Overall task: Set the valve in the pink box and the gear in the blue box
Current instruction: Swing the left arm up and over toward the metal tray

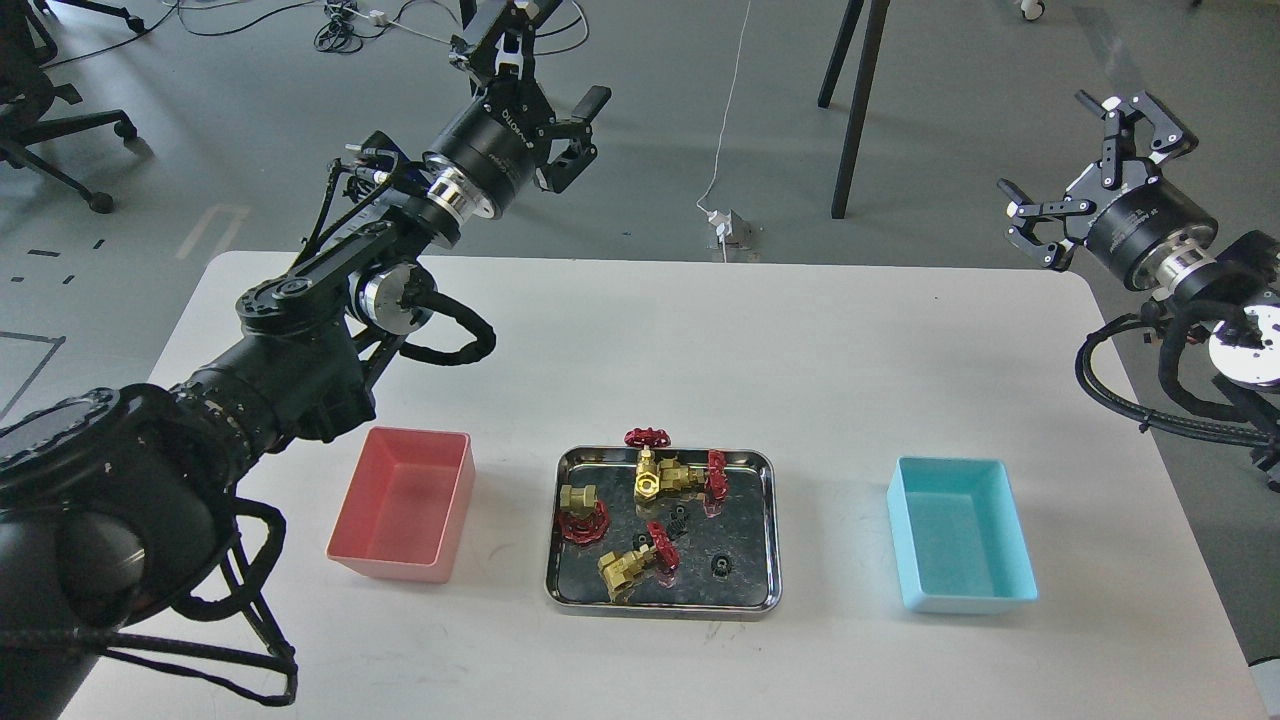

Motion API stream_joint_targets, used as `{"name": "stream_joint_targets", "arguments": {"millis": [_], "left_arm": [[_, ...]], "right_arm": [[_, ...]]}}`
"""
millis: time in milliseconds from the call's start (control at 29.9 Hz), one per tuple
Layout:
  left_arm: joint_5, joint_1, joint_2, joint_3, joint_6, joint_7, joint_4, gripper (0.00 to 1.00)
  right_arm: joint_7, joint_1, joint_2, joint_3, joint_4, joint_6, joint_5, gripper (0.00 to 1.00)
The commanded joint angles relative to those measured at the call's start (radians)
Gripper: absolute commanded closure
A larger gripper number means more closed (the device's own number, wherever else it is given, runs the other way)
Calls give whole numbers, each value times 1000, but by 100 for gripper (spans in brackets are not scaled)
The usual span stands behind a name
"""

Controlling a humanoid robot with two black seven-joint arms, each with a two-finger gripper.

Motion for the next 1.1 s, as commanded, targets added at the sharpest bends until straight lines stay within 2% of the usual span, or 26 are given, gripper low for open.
{"name": "stream_joint_targets", "arguments": {"millis": [0, 100, 201, 368, 468, 602, 669, 836, 903, 1003, 1070], "left_arm": [[-4, 0, 18, -7, 0, 0, 0, 0], [-12, -17, 54, -27, 0, 0, -1, 0], [-87, -28, 74, -110, 0, 0, 9, 0], [-170, 24, 58, -231, 0, 0, -30, 0], [-164, 37, 72, -230, 0, 0, -220, 0], [-13, -35, 222, -186, 0, 0, -478, 0], [84, -139, 287, -31, 0, 0, -555, 0], [256, -487, 429, 564, 0, 0, -710, 0], [383, -609, 466, 721, 0, 0, -799, 0], [609, -719, 509, 896, 0, 0, -921, 0], [789, -752, 514, 1026, 71, 0, -978, 0]], "right_arm": [[0, 6, 1, 8, -2, 0, 1, 0], [1, 11, 2, 37, -5, 0, 4, 0], [1, 14, 16, 122, -4, 0, 7, 0], [0, 95, 50, 175, -5, 0, 6, 0], [-2, 113, 74, 176, -19, 0, 6, 0], [-3, 112, 76, 170, -19, 0, 6, 0], [1, 112, 76, 170, -14, 0, 6, 0], [9, 109, 77, 170, 12, 0, 3, 0], [9, 106, 77, 173, 15, 0, 3, 0], [11, 103, 85, 179, 7, 0, 3, 0], [11, 103, 100, 181, 4, 0, 3, 0]]}}
